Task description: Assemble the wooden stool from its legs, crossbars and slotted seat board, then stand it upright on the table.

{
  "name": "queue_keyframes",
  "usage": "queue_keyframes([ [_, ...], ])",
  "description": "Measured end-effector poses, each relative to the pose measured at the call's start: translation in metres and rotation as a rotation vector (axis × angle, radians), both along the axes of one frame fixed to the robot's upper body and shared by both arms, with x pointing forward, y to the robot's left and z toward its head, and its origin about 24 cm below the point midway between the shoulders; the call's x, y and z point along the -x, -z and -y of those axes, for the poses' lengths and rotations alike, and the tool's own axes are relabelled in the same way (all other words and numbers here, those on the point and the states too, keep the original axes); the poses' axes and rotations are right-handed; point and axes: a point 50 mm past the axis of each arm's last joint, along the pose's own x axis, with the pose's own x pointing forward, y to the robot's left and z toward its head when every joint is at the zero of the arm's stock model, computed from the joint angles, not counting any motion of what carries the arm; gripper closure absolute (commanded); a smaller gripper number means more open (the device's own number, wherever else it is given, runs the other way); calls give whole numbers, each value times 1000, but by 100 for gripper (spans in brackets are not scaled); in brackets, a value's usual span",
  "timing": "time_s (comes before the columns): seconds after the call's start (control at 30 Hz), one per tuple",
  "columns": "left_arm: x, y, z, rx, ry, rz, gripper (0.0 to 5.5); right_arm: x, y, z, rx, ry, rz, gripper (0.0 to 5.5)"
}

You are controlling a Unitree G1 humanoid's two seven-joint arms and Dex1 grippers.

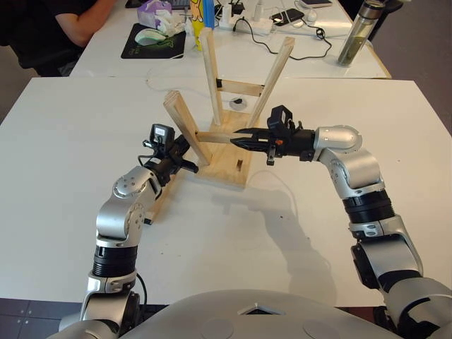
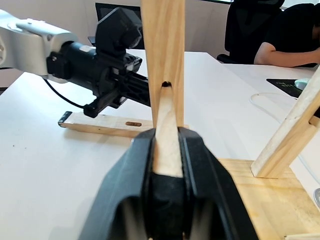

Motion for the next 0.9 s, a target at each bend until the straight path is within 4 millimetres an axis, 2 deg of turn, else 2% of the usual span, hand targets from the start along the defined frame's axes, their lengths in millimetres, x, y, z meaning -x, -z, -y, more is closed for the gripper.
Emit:
queue_keyframes([
  [0.03, 0, 0, 0, 0, 0, 0, 550, 0, 0, 0, 0, 1, -3, 470],
  [0.4, 0, 1, 8, 29, 23, -4, 550, 0, 4, -7, -14, 0, -25, 320],
  [0.7, 1, 2, 10, 35, 28, -4, 550, 2, -3, -3, -12, 2, 2, 320],
  [0.9, 2, 1, 13, 46, 37, 3, 550, 8, -8, 17, -8, 57, 28, 320],
])
